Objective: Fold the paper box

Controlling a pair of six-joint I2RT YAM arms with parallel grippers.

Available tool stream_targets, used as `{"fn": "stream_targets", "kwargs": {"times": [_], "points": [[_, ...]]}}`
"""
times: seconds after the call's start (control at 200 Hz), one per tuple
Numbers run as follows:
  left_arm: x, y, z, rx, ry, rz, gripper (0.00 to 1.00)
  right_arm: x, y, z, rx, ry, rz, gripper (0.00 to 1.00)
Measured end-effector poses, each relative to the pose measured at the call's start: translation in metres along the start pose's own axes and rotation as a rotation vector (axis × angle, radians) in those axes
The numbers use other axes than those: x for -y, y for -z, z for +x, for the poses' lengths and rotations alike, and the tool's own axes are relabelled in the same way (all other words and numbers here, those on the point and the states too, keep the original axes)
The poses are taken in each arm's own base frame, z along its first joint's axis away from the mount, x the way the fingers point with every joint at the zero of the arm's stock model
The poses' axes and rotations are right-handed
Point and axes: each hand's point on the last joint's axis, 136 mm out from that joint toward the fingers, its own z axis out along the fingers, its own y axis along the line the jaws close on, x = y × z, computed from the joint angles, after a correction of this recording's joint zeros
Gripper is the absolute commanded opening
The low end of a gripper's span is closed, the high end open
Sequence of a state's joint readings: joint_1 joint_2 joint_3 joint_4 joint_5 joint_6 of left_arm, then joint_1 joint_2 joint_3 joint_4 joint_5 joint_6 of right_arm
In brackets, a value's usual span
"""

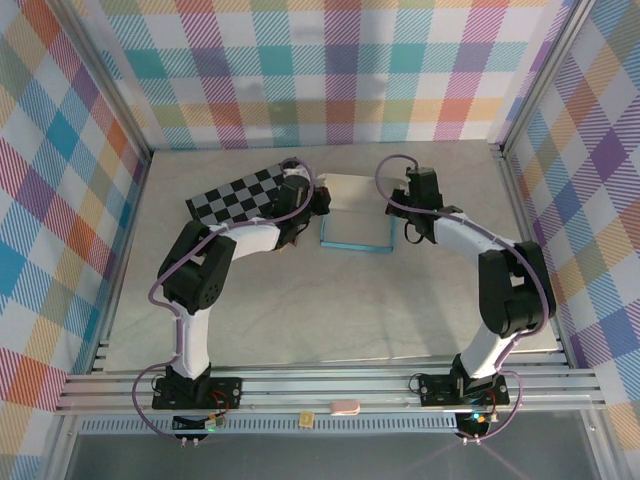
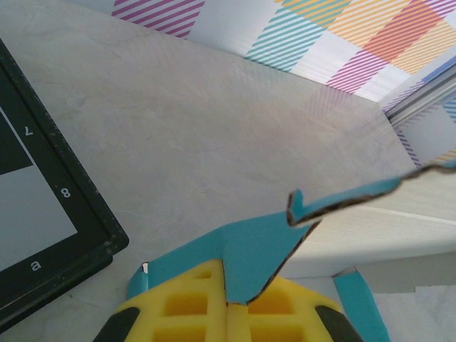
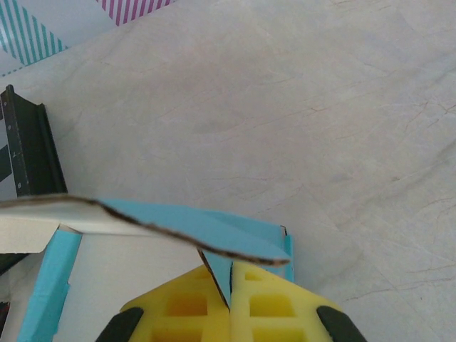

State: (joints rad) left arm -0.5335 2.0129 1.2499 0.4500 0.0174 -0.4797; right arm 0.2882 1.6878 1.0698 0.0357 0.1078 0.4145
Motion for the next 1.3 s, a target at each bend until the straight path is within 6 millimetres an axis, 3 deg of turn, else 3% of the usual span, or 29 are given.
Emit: {"fn": "stream_targets", "kwargs": {"times": [0.55, 0.99, 1.3], "points": [[0.008, 0.013, 0.012, 0.019, 0.031, 0.036, 0.00, 0.002, 0.013, 0.010, 0.022, 0.044, -0.019, 0.00], [0.017, 0.013, -0.009, 0.152, -0.038, 0.097, 0.00, 0.001, 0.007, 0.003, 0.121, 0.089, -0.059, 0.00], [0.000, 0.022, 0.022, 0.206, -0.044, 0.140, 0.00, -0.001, 0.006, 0.016, 0.158, 0.119, -0.116, 0.00]]}}
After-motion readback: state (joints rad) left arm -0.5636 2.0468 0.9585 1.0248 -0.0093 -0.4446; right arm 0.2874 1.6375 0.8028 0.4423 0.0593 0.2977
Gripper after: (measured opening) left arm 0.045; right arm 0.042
